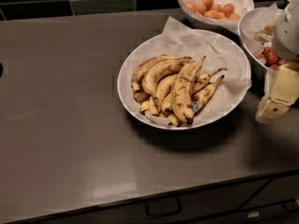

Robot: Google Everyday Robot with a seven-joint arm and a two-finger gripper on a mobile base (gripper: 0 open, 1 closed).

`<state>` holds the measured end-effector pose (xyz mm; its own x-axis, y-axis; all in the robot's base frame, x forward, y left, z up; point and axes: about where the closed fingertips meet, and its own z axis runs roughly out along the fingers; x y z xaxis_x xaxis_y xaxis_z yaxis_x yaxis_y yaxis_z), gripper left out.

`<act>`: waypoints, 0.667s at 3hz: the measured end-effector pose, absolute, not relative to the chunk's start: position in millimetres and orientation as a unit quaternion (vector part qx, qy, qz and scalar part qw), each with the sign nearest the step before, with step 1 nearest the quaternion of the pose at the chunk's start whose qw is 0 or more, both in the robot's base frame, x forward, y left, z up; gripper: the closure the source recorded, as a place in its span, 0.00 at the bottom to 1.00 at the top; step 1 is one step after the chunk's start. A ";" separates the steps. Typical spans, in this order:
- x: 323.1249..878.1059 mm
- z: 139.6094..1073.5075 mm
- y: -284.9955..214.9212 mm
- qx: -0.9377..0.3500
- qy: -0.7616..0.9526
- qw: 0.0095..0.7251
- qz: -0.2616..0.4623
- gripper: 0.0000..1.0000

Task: Pick banana from white bowl

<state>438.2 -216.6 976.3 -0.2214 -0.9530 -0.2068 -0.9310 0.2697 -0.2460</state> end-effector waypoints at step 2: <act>442.9 986.5 -199.1 -0.638 0.754 0.149 -0.044 0.00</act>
Offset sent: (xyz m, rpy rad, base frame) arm 0.0095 0.0402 0.0196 -0.1016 0.0294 0.2063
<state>442.9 -199.1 986.5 -0.1414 -0.9755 -0.1688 -0.9496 0.1818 -0.2555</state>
